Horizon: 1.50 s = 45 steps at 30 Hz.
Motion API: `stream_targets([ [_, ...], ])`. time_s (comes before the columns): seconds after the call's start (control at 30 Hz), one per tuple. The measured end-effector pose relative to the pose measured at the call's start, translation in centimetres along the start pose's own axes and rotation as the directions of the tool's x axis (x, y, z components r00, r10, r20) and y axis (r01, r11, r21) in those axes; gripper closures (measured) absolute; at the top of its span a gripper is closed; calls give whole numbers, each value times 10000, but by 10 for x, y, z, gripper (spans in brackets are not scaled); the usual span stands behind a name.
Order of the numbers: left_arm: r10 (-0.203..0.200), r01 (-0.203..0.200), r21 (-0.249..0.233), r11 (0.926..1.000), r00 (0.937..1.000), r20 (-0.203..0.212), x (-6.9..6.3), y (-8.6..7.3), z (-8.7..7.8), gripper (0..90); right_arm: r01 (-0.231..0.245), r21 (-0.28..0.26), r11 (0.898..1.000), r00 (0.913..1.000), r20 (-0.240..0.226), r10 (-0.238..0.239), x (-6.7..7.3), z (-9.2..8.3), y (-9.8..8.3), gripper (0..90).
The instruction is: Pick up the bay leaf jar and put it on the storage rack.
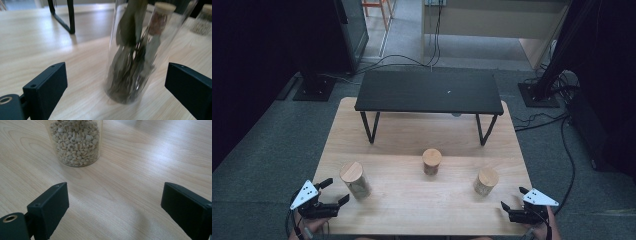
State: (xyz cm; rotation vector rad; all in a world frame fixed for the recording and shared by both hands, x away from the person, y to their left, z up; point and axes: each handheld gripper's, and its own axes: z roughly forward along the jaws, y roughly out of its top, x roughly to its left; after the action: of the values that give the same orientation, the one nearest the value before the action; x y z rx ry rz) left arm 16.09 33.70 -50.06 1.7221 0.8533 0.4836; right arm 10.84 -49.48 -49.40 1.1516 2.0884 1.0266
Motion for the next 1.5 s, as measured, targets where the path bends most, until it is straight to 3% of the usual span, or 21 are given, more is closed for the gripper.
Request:
stream_targets([
  [0.1,33,-32,-298,9995,10000,48,-4,5,-4,44,-15,-4,10000,10000,-4,15,0,0,0,78],
  [0.23,227,-227,-30,9997,9997,-112,-12,16,-3,44,1,-4,10000,10000,1,-1,0,0,0,78],
  [0.53,142,-141,-107,9998,9999,94,-15,12,4,44,-8,6,10000,10000,37,8,1,0,0,78],
  [0.63,-1,12,-421,9991,9997,260,-15,7,6,43,0,32,10000,10000,11,0,1,0,1,78],
  [1.0,-46,58,-648,9979,9998,183,-22,12,15,43,1,18,10000,10000,-3,-1,0,0,0,78],
  [1.5,154,-148,-377,9992,9998,148,-28,30,33,44,15,-11,10000,10000,-24,-15,0,0,0,78],
])
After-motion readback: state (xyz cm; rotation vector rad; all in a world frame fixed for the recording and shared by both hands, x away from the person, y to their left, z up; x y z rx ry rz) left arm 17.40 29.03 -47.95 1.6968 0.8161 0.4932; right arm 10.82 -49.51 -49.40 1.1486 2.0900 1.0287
